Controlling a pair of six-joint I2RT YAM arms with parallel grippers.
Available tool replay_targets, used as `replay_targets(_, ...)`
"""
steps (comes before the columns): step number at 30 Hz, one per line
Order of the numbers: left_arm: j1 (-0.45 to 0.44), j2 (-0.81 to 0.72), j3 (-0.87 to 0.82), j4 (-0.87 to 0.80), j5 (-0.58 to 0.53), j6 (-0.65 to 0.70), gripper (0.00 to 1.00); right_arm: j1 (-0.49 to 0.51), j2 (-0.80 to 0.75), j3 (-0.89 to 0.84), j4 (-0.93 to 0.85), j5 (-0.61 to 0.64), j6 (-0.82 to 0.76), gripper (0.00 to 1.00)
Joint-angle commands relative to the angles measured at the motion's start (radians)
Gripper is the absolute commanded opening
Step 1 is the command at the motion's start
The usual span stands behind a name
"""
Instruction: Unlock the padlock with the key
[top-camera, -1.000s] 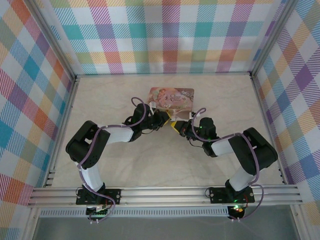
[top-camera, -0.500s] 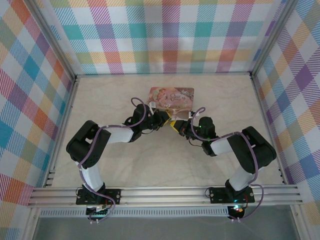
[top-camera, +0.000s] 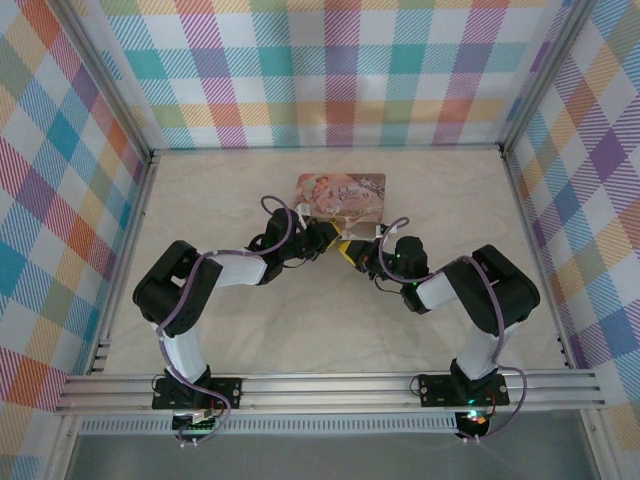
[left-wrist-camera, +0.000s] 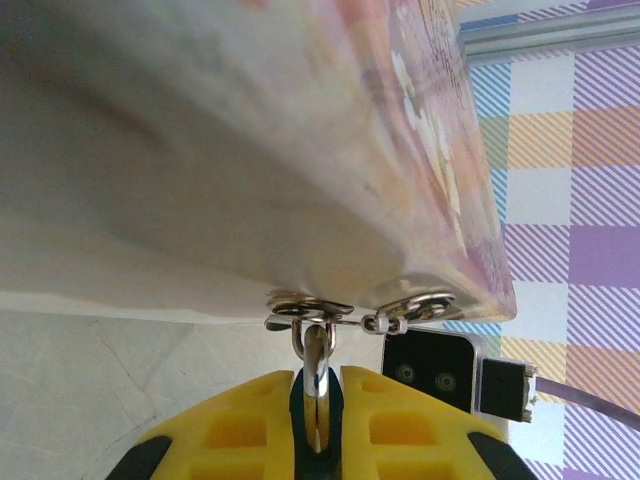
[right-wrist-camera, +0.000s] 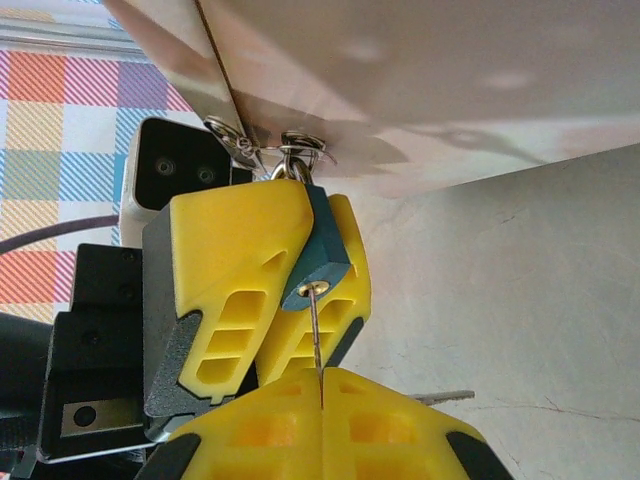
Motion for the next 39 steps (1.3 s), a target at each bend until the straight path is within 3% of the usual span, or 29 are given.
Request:
replay_targets(1,-0.015,-0.013,-0.013,0.102,0.082,-0.033,0.07,-0.003,0.021,0.008,0.127,0.054,0.043,0.0)
replay_targets(24,-0.015,-0.005,-0.023,0.155,0.114,-0.041,0.05,-0.063,0.029,0.006,0.192,0.019,0.187,0.0)
replay_targets(39,-0.021,-0.007,-0.027,0.169,0.087,-0.044,0.05,0.008,0.052,0.029,0.192,0.043,0.219,0.0)
